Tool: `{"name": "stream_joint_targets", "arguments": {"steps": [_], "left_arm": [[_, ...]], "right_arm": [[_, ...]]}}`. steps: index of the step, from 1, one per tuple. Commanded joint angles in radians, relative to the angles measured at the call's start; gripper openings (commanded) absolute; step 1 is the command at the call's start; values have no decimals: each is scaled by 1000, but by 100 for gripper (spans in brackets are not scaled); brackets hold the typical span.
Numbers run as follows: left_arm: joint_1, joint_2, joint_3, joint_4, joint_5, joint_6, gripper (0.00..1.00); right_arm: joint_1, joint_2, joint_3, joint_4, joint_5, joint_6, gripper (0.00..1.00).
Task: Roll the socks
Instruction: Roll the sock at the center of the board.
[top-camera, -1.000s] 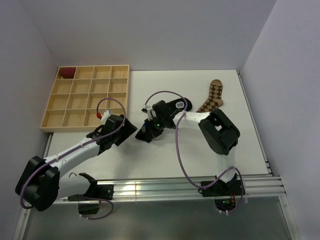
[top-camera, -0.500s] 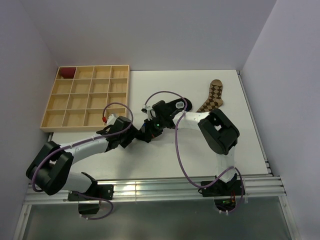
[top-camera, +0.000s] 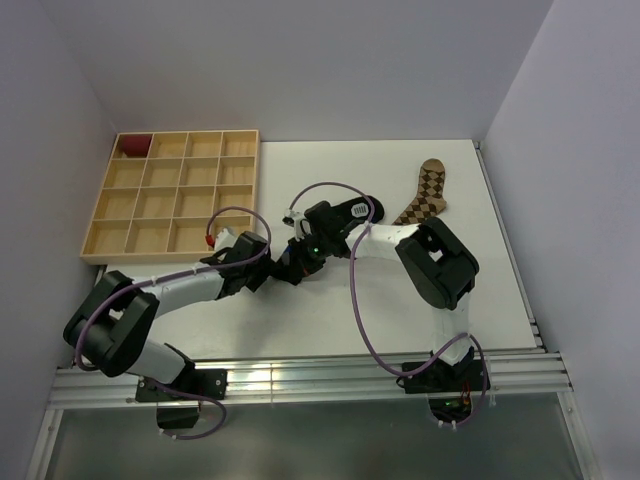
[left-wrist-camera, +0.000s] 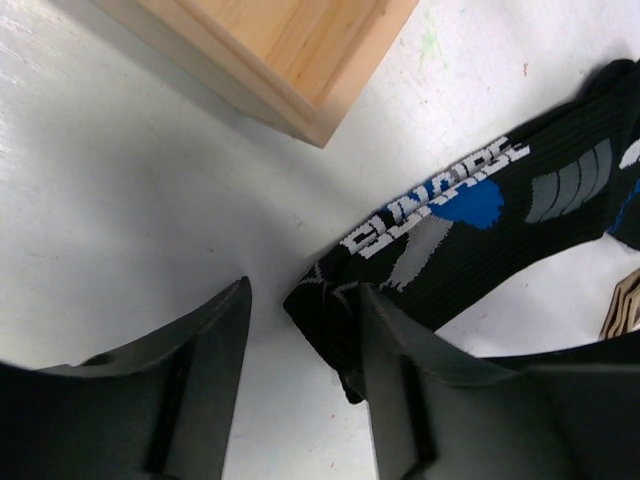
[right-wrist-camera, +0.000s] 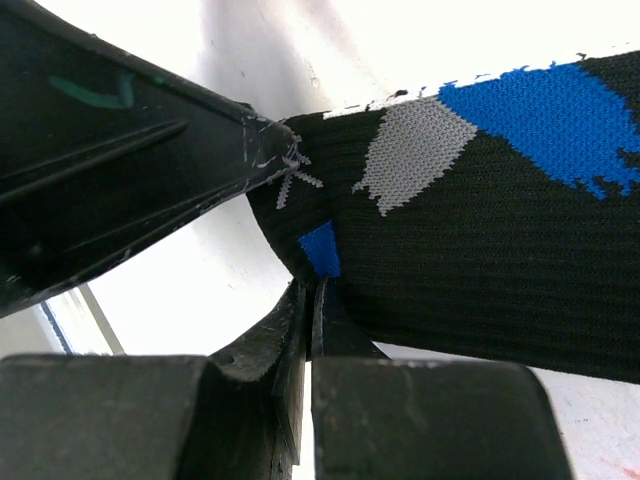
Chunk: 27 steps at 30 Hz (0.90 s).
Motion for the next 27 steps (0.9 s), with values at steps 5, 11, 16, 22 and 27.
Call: {"name": "stream_joint_targets", "arguments": {"steps": [5, 11, 16, 22, 27], "left_arm": [[-20, 53, 62, -58, -65, -33, 45], [-36, 80, 111, -136, -83, -42, 31], [-34, 73, 132, -177, -83, -54, 6], [-33, 121, 212, -242, -57, -8, 0], [-16, 176, 283, -283, -19, 39, 0]], "right_arm": [[1, 1, -29, 33, 8, -16, 0], [5, -24, -57, 59, 28, -33, 0], [12, -53, -89, 102, 50, -41, 6], [24, -164, -210, 247, 91, -52, 38], [39, -247, -305, 387, 186, -69, 56]]}}
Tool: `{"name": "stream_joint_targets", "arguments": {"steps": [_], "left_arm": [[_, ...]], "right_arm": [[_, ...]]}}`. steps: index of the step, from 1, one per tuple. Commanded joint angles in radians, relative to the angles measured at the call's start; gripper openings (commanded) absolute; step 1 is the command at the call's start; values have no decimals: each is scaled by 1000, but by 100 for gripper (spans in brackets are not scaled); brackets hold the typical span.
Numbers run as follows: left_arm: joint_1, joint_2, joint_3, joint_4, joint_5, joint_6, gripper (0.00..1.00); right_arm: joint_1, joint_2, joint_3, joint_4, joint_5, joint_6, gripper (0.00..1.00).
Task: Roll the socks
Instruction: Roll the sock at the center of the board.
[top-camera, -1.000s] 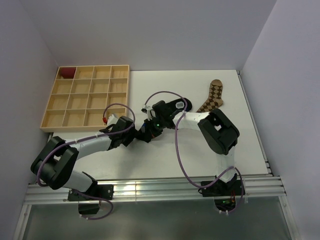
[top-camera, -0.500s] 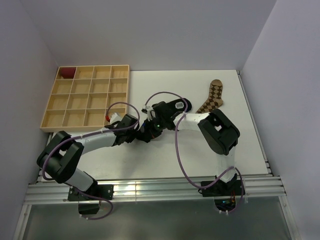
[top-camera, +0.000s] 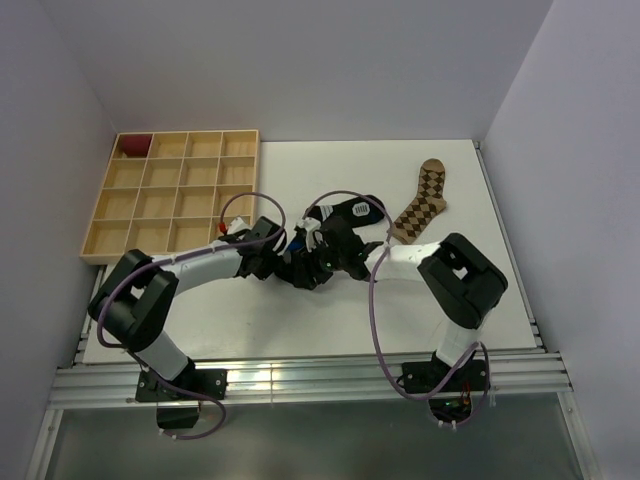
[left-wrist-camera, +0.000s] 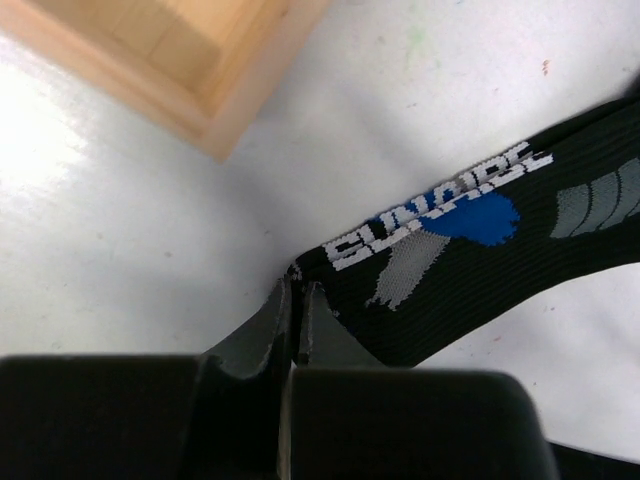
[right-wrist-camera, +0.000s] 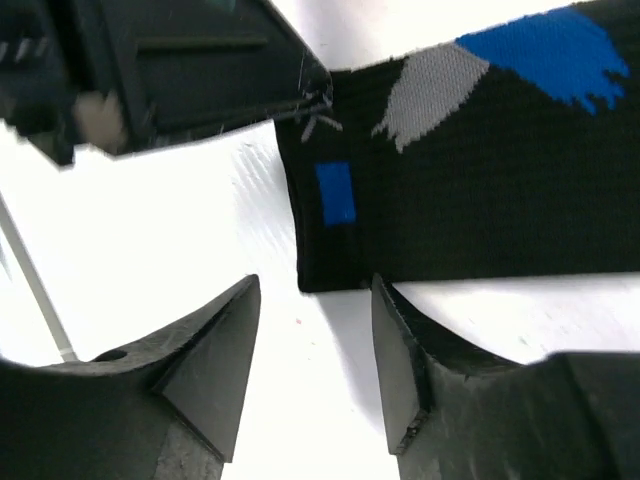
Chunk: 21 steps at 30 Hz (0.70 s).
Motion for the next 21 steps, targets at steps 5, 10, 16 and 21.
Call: {"name": "stream_joint_targets", "arguments": {"steps": [5, 10, 16, 21], "left_arm": [[30, 48, 78, -59, 64, 70, 0], [39, 63, 103, -73, 81, 100, 0], [54, 71, 103, -76, 113, 114, 0], [63, 71, 103, -74, 127, 119, 0]], "right_arm": [[44, -98, -99, 205, 182, -74, 59], [90, -106, -122, 273, 268, -135, 62], [171, -80, -121, 302, 420, -230, 63], [208, -23, -102, 305, 464, -269, 62]]}}
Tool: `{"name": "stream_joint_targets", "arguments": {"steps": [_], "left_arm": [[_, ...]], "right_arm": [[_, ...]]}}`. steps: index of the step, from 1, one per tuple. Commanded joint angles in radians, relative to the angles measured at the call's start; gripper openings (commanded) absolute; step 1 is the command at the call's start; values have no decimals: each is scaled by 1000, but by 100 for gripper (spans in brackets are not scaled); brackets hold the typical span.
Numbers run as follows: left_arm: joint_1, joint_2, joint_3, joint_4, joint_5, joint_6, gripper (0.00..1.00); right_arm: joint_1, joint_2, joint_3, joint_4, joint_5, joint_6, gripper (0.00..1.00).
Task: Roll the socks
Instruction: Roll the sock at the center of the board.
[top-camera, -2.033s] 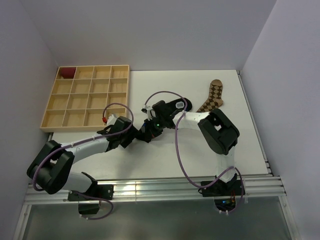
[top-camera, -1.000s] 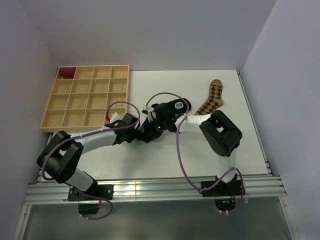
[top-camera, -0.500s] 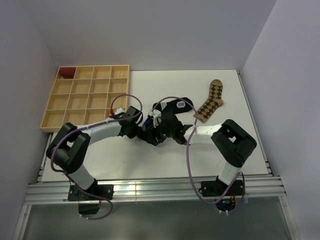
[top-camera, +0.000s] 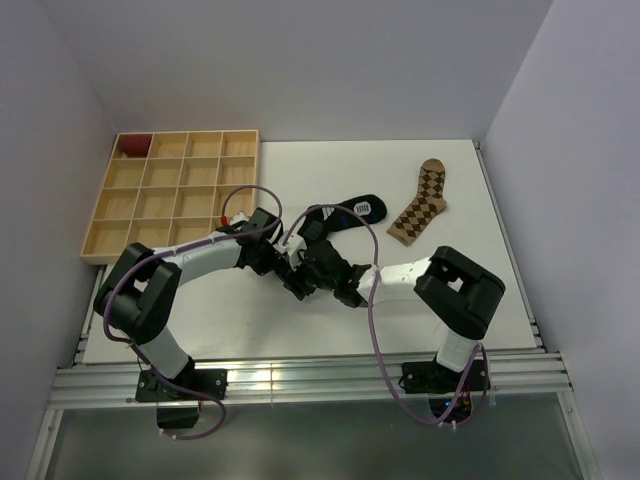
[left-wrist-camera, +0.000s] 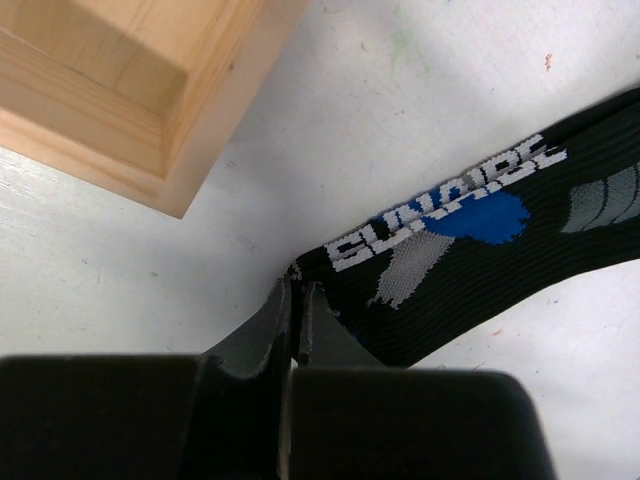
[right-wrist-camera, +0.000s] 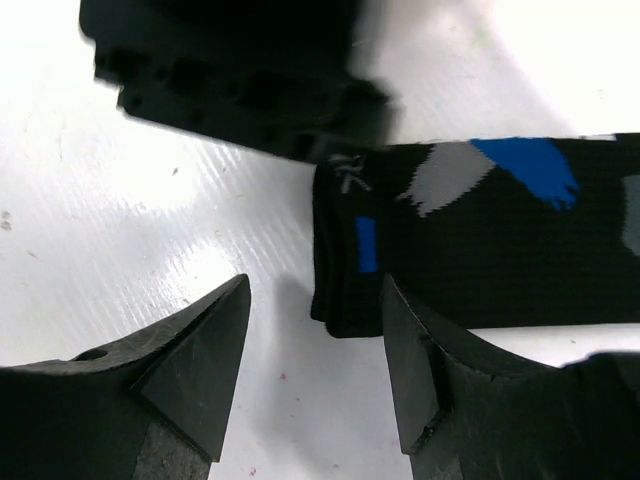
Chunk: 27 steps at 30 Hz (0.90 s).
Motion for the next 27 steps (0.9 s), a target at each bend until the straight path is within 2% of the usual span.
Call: {"name": "stream_joint_targets", "arguments": {"steps": [1, 19, 20, 21, 23, 24, 27], "left_arm": [[8, 13, 24, -25, 22, 23, 0], [24, 15, 27, -31, 51, 35, 0], [24, 15, 27, -31, 52, 35, 0], [24, 15, 26, -31, 52, 34, 0], [24, 15, 26, -30, 57, 34, 0], [25, 13, 26, -30, 57, 34, 0], [28, 7, 27, -19, 60, 37, 0]], "right_arm": [[25, 40, 12, 55, 99, -63, 61], [52, 174, 29, 79, 154, -88, 50], [52, 175, 29, 79, 156, -88, 47], [52, 177, 31, 78, 159, -89, 36], [52, 175, 29, 73, 160, -88, 25], [51, 174, 28, 72, 153, -83, 15], [46, 154, 29, 44, 133, -73, 0]]}}
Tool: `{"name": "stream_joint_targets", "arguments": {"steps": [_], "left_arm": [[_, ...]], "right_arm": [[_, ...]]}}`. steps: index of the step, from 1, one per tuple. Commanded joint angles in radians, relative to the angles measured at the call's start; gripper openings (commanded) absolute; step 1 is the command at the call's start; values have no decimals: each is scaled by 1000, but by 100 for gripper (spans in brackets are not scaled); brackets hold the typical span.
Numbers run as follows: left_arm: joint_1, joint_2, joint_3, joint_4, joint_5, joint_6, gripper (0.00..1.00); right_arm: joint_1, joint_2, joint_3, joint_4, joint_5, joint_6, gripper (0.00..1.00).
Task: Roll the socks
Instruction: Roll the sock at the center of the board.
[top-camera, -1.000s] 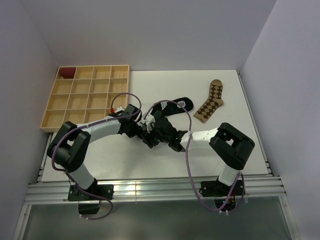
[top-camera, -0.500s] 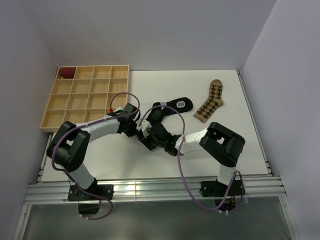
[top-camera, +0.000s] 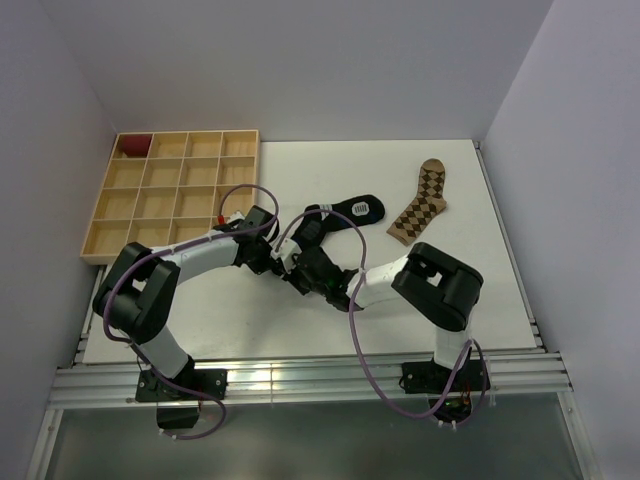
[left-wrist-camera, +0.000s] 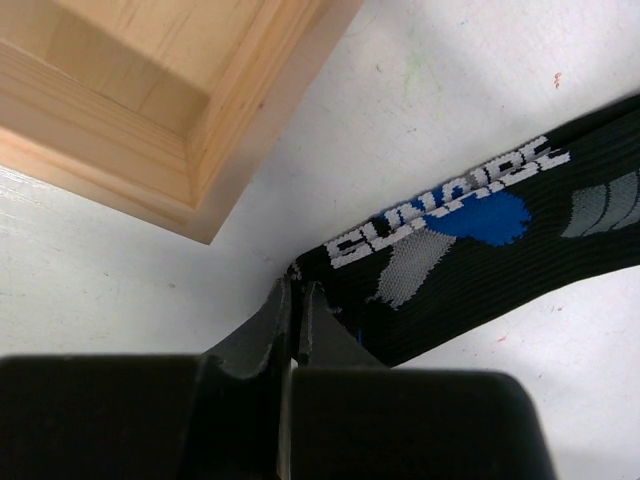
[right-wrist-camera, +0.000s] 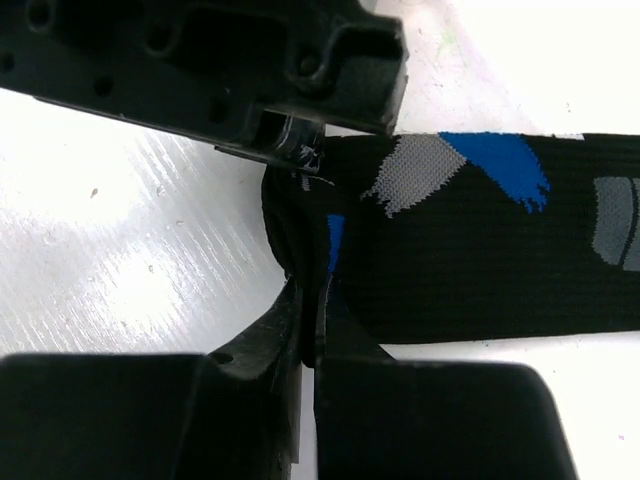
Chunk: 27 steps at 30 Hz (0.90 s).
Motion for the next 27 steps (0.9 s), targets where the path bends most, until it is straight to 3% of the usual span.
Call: {"name": "stream_joint_targets", "arguments": {"steps": [1, 3, 7, 13, 19, 27], "left_arm": [[1, 1, 24, -5, 36, 16, 0], [6, -15, 19, 11, 34, 13, 1], [13, -58, 8, 40, 16, 7, 17], [18, -157, -38, 123, -18, 16, 29], [18, -245, -116, 225, -35, 30, 40], [18, -395, -323, 369, 2, 30, 43]], "right_arm": [[-3, 14, 12, -87, -57, 16, 0], [-28, -1, 24, -130, -116, 38, 0], [-101, -15, 70, -245, -297, 96, 0], [-222, 40, 173, -361, -596, 183, 0], [-282, 118, 266, -458, -743, 231, 0], [-367, 209, 311, -428, -904, 435, 0]]}}
